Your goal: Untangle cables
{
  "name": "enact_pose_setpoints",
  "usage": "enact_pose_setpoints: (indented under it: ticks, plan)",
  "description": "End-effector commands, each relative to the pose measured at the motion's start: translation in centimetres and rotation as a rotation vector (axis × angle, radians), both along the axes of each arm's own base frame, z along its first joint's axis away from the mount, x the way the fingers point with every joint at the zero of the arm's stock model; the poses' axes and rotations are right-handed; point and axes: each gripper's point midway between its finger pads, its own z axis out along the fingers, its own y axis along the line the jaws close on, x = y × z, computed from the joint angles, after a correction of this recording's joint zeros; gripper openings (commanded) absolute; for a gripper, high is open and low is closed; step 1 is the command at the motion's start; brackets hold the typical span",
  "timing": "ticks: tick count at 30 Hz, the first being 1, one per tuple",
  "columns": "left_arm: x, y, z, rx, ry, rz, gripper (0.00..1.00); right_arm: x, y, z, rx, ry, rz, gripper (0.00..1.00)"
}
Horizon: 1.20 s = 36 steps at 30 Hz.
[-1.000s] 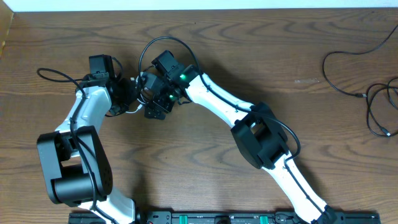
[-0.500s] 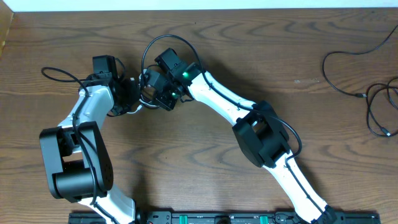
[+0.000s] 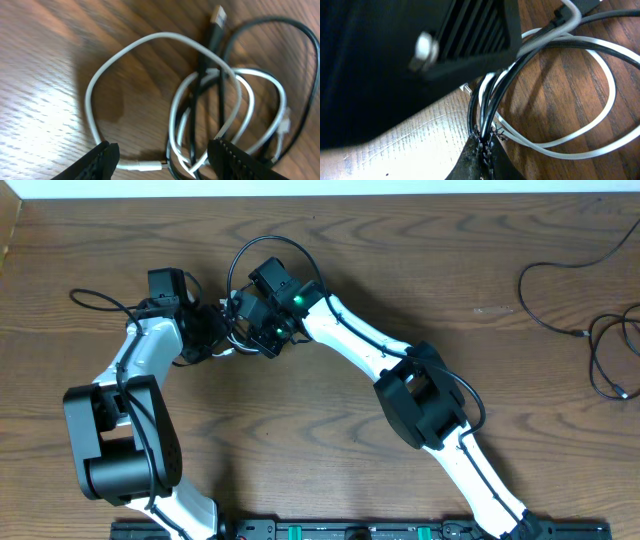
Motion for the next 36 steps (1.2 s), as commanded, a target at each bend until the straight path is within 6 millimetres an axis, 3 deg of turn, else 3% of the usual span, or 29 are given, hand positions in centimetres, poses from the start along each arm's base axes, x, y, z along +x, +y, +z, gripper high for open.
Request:
enact_pose_setpoints:
  ticks: [1, 4, 10, 22, 24, 27, 29, 30, 31, 33, 36]
  plan:
    - [0.2, -1.1, 2.0, -0.020, -0.066, -0.099, 0.64, -0.2, -0.3, -1.6, -0.022, 0.015, 0.003, 0.01]
    - [0.3, -0.9, 2.6, 0.001, -0.085, -0.111, 0.65, -0.2, -0.3, -1.6, -0.022, 0.015, 0.002, 0.01]
    - [0.2, 0.1, 1.9, 0.050, -0.060, -0.079, 0.65, 0.0, -0.3, -1.5, -0.022, 0.010, -0.001, 0.01]
    - [0.4, 0.1, -1.0, 0.031, -0.012, -0.055, 0.64, 0.1, -0.3, -1.6, -0.024, 0.003, -0.005, 0.01]
    - [0.4, 0.1, -1.5, 0.028, -0.002, -0.050, 0.55, 0.1, -0.3, -1.6, -0.024, 0.004, -0.005, 0.01]
    - [0.5, 0.1, -2.1, 0.027, 0.003, -0.050, 0.55, 0.1, -0.3, -1.6, -0.024, 0.003, -0.005, 0.01]
    - [0.5, 0.1, -2.2, 0.027, 0.004, -0.050, 0.49, 0.2, -0.3, -1.6, -0.024, 0.003, -0.006, 0.01]
    - [0.5, 0.1, -2.2, 0.027, 0.004, -0.050, 0.43, 0.2, -0.3, -1.6, -0.024, 0.003, -0.006, 0.01]
    - [0.5, 0.1, -2.2, 0.026, 0.004, -0.050, 0.27, 0.2, -0.3, -1.6, -0.026, 0.001, -0.007, 0.01]
    - [0.5, 0.1, -2.2, 0.026, 0.004, -0.049, 0.08, 0.4, -0.5, -1.7, -0.037, -0.009, -0.014, 0.01]
    - [0.5, 0.6, -1.9, 0.027, 0.000, -0.037, 0.07, 0.7, -0.7, -1.8, -0.050, -0.021, -0.025, 0.01]
